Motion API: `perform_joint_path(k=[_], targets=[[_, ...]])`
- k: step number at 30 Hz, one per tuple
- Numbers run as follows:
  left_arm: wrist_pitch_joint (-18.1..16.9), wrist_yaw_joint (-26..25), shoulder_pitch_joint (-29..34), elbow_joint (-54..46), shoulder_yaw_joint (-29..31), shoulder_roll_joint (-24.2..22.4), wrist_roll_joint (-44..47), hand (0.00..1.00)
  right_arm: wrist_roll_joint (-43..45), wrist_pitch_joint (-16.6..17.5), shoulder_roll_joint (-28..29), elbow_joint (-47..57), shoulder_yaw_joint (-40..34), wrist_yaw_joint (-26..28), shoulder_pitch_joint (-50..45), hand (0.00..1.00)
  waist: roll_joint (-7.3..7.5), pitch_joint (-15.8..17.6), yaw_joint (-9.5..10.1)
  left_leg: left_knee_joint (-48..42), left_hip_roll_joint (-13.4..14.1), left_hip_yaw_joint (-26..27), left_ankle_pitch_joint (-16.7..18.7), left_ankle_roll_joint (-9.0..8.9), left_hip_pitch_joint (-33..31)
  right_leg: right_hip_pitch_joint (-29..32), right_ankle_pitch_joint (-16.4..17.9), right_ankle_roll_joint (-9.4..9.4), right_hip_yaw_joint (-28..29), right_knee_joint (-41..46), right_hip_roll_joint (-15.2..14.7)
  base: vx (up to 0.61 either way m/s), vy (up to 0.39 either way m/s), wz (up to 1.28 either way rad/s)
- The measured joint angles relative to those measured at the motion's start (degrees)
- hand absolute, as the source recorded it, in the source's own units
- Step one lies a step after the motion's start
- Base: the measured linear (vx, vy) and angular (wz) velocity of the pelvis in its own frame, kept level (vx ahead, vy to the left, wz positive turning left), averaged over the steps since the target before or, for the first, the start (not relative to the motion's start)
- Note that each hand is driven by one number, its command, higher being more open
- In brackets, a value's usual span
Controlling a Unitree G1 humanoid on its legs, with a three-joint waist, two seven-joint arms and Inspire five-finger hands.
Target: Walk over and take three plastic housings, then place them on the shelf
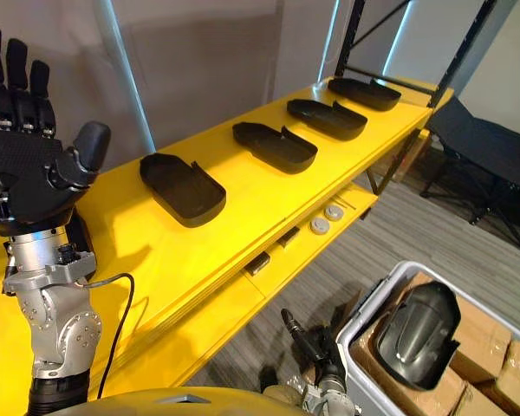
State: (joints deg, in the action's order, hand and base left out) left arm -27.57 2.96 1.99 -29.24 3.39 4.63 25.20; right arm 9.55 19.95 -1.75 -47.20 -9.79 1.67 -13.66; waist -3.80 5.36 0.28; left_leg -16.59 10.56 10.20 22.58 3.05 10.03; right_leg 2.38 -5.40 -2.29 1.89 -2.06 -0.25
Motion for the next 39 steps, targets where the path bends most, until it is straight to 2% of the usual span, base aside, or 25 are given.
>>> perform_joint_path(k=[2, 5, 7, 9, 10, 11, 12, 13, 15, 17, 19, 21, 22, 23, 24, 26, 27, 28, 29, 30, 31, 32, 33, 37, 39], targets=[[-0.01, 2.89, 0.45, -0.01, -0.19, 0.00, 3.17, 1.00, 0.90, 0.12, 0.14, -0.08, 0.89, -0.05, 0.52, 1.00, 1.40, 2.65, 0.26, -1.97, -1.40, -1.61, -0.36, -1.75, -0.44, 2.29, -0.70, -1.18, 0.05, 5.82, -1.36, -0.08, 0.104, 0.11], [-1.57, 3.63, 1.06, -0.01, 0.68, -0.31, 6.66, 1.00, 2.80, 2.07, -0.19, 0.52, 1.22, -0.59, 0.41, 1.00, 1.23, 5.28, 0.41, -8.40, -3.36, -4.89, -0.71, -3.84, -0.96, 5.37, 1.01, -1.65, 2.13, 15.15, -2.16, -0.04, 0.088, -0.29], [-2.14, 4.90, 1.05, -0.02, 0.63, -0.21, 7.04, 1.00, 3.45, 3.84, 0.53, 2.54, 0.87, -1.45, -0.74, 1.00, 1.53, 5.59, -0.74, -12.34, -4.59, -4.98, -0.37, -4.25, -1.90, 5.49, 0.77, -1.94, 2.53, 15.73, -3.38, -0.09, 0.123, -0.48], [-2.34, 6.66, 1.46, -0.24, -0.63, -0.23, 7.83, 1.00, 4.37, 5.44, 1.93, 6.30, 0.87, -1.62, -3.05, 1.00, 2.20, 6.42, -0.85, -14.63, -5.58, -3.39, 0.11, -3.64, -1.77, 5.47, -1.08, -2.64, 0.63, 15.40, -4.26, -0.20, 0.097, -0.80], [-2.41, 6.76, 2.63, -1.71, -0.33, -0.01, 7.64, 1.00, 4.30, 5.63, 2.14, 8.65, 1.54, -0.92, -3.37, 1.00, 2.35, 6.44, -0.77, -12.38, -4.76, 0.63, 0.84, -2.87, -0.63, 5.40, -6.95, -2.29, -3.12, 10.59, -3.81, -0.30, 0.050, -1.05], [-2.50, 6.42, 2.97, -2.70, 0.08, -0.23, 7.22, 1.00, 4.28, 5.64, 2.11, 9.46, 1.87, -0.41, -3.28, 1.00, 1.48, 6.45, -0.53, -10.31, -4.02, 2.72, 1.04, -2.73, -0.49, 5.75, -6.87, -1.36, -5.42, 9.48, -3.80, -0.32, 0.045, -1.05], [-2.56, 5.73, 2.71, -3.82, 0.77, -0.33, 5.60, 1.00, 4.28, 5.64, 2.04, 10.27, 2.59, -0.27, -3.01, 1.00, 1.93, 6.60, -0.51, -7.02, -4.03, 5.09, 1.49, -2.88, 0.02, 7.21, -3.51, 1.29, -10.76, 13.78, -5.33, -0.24, 0.033, -0.75], [-2.46, 4.61, 3.13, -4.92, 1.55, -0.47, 4.40, 1.00, 4.17, 5.38, 1.78, 10.29, 3.72, -0.28, -2.25, 1.00, 2.73, 6.91, 0.20, -4.80, -3.97, 8.11, -0.23, -3.23, 0.44, 7.63, 1.00, 1.99, -15.98, 20.15, -8.29, -0.22, 0.028, -0.74], [-2.35, 2.80, 3.26, -5.37, 3.14, -0.93, 3.50, 1.00, 3.72, 5.19, 1.18, 10.32, 5.62, -0.30, -1.26, 1.00, 2.33, 6.63, 1.51, -2.48, -2.74, 11.03, -2.26, -3.31, 1.24, 5.96, 4.44, 2.69, -20.90, 27.60, -12.94, -0.21, 0.023, -0.82], [-2.02, 0.59, 3.25, -5.35, 4.56, -1.09, 3.41, 1.00, 3.80, 4.12, 1.53, 10.40, 8.26, -0.82, -0.21, 1.00, 2.30, 5.56, 1.96, -1.95, -1.24, 12.96, -3.31, -3.79, 0.88, 3.66, 5.05, 3.61, -22.24, 33.00, -17.95, -0.09, -0.029, -0.67], [-1.12, 0.08, 3.53, -4.02, 4.55, -1.22, 4.98, 1.00, 3.73, 3.22, 2.94, 9.88, 10.26, -1.27, -0.02, 1.00, 3.31, 2.78, 2.81, -2.16, 0.43, 14.32, -4.35, -5.41, -1.48, 0.09, 4.93, 3.98, -21.43, 34.92, -22.45, -0.01, -0.205, -0.50], [-0.77, 0.93, 3.89, -2.11, 4.37, -1.10, 9.56, 1.00, 3.75, 2.76, 3.91, 8.48, 10.56, -2.34, 0.06, 1.00, 4.86, 0.48, 2.82, -2.39, 0.73, 14.60, -5.37, -6.52, -3.63, -2.48, 0.98, 3.15, -19.54, 30.87, -22.70, 0.05, -0.253, -0.33], [-0.60, 1.04, 4.48, 0.94, 4.17, -2.58, 13.61, 1.00, 3.72, 1.95, 3.35, 6.98, 10.18, -3.93, 0.35, 1.00, 4.67, -1.04, 3.05, -1.54, 1.27, 14.60, -7.40, -7.12, -4.71, -3.15, 2.88, 1.80, -19.26, 25.59, -20.26, 0.05, -0.235, -0.41], [-0.26, 1.03, 4.84, 2.36, 4.02, -3.19, 14.85, 1.00, 3.69, 1.65, 2.85, 6.77, 9.87, -4.69, 0.74, 1.00, 3.97, -1.28, 3.12, -0.60, 1.57, 14.66, -8.66, -7.02, -4.65, -3.33, 2.89, 1.68, -19.05, 23.90, -19.38, 0.07, -0.330, -0.56], [0.53, 0.79, 5.20, 4.51, 3.51, -4.10, 15.81, 1.00, 3.59, 1.62, 1.96, 6.36, 9.18, -5.71, 0.50, 1.00, 3.22, -1.78, 2.90, 0.73, 1.90, 15.13, -10.65, -6.91, -4.62, -3.78, 3.74, 0.38, -19.06, 20.79, -18.37, 0.04, -0.236, -0.50], [0.55, 0.65, 5.06, 5.63, 3.00, -4.46, 17.25, 1.00, 2.01, 1.45, 0.37, 6.07, 8.68, -6.16, 0.08, 1.00, 2.99, -1.95, 2.44, -0.53, 3.18, 16.41, -11.05, -7.26, -5.17, -4.51, 6.53, -3.66, -19.60, 16.69, -16.85, 0.05, -0.269, -0.65], [0.55, 0.65, 4.99, 5.94, 2.97, -4.48, 17.25, 1.00, 1.98, 1.34, -0.21, 6.11, 8.67, -6.14, -0.20, 1.00, 2.82, -2.15, 2.31, -2.38, 4.11, 16.35, -11.10, -7.22, -6.09, -5.06, 6.80, -4.08, -20.32, 15.03, -16.11, 0.06, -0.282, -0.61], [0.67, 0.32, 4.81, 6.45, 2.30, -4.09, 17.22, 1.00, 1.93, 0.37, -0.94, 6.35, 8.34, -6.08, -0.36, 1.00, 3.04, -1.92, 1.94, -9.52, 6.12, 15.08, -12.03, -5.79, -9.86, -6.02, 6.81, -4.11, -21.44, 11.82, -15.11, 0.05, -0.251, -0.36], [0.94, 0.18, 4.54, 6.58, 1.83, -3.85, 17.22, 1.00, 1.87, -0.13, -0.84, 6.52, 8.09, -6.10, -0.19, 1.00, 3.77, -1.01, 1.49, -13.88, 6.69, 13.47, -11.66, -6.01, -13.08, -6.62, 6.81, -4.12, -21.73, 10.83, -15.21, 0.01, -0.251, -0.28], [1.28, 0.26, 4.49, 7.33, 0.52, -4.07, 17.24, 1.00, 1.34, -0.59, -1.80, 6.63, 6.38, -6.38, -0.05, 1.00, 4.43, 0.12, 0.76, -7.71, 2.97, 9.49, -8.60, -9.13, -14.92, -6.70, 6.80, -4.13, -21.54, 10.08, -16.77, -0.03, -0.115, -0.18], [1.79, 0.57, 4.77, 7.86, -1.25, -4.19, 17.57, 1.00, -0.40, -0.59, -3.84, 6.68, 4.53, -7.12, -0.07, 1.00, 2.40, 1.12, -0.22, 3.42, -0.01, 6.61, -14.50, -5.61, -14.91, -6.42, 6.78, -4.28, -21.39, 10.33, -16.40, -0.04, -0.043, -0.36], [1.86, 1.25, 5.62, 7.97, -1.41, -4.20, 17.81, 1.00, -1.31, -0.66, -5.13, 6.39, 4.13, -7.33, 0.20, 1.00, 1.23, 1.69, -0.18, 4.32, -0.34, 5.10, -18.53, -7.03, -14.51, -6.11, 6.99, -4.70, -20.75, 10.70, -15.55, 0.01, -0.024, -0.81], [2.08, 2.73, 7.67, 8.32, -0.74, -3.96, 18.72, 1.00, -2.60, -0.88, -5.60, 7.50, 3.99, -7.47, 0.11, 1.00, 1.10, 1.71, -0.35, 3.70, -0.74, 5.16, -18.93, -7.93, -13.34, -5.67, 7.53, -5.71, -20.57, 10.96, -15.81, 0.03, -0.071, -0.93], [3.98, 5.77, 7.88, 8.69, -2.32, -2.82, 16.59, 1.00, -2.51, 0.84, -3.84, 15.80, 3.87, -7.20, -3.08, 1.00, 2.06, 4.43, -1.88, 1.25, -0.23, 6.02, -17.91, -7.71, -14.06, -5.04, 10.26, -5.60, -20.42, 10.85, -15.69, -0.04, -0.067, -0.37], [5.40, 6.91, 7.90, 8.64, -4.46, -1.87, 16.10, 1.00, -2.48, 1.15, -4.00, 18.34, 4.30, -7.33, -3.23, 1.00, 1.55, 4.77, -1.96, 0.80, 0.00, 4.86, -15.42, -8.14, -15.48, -3.22, 10.52, -7.10, -19.77, 11.43, -15.31, -0.08, 0.010, -0.21]])
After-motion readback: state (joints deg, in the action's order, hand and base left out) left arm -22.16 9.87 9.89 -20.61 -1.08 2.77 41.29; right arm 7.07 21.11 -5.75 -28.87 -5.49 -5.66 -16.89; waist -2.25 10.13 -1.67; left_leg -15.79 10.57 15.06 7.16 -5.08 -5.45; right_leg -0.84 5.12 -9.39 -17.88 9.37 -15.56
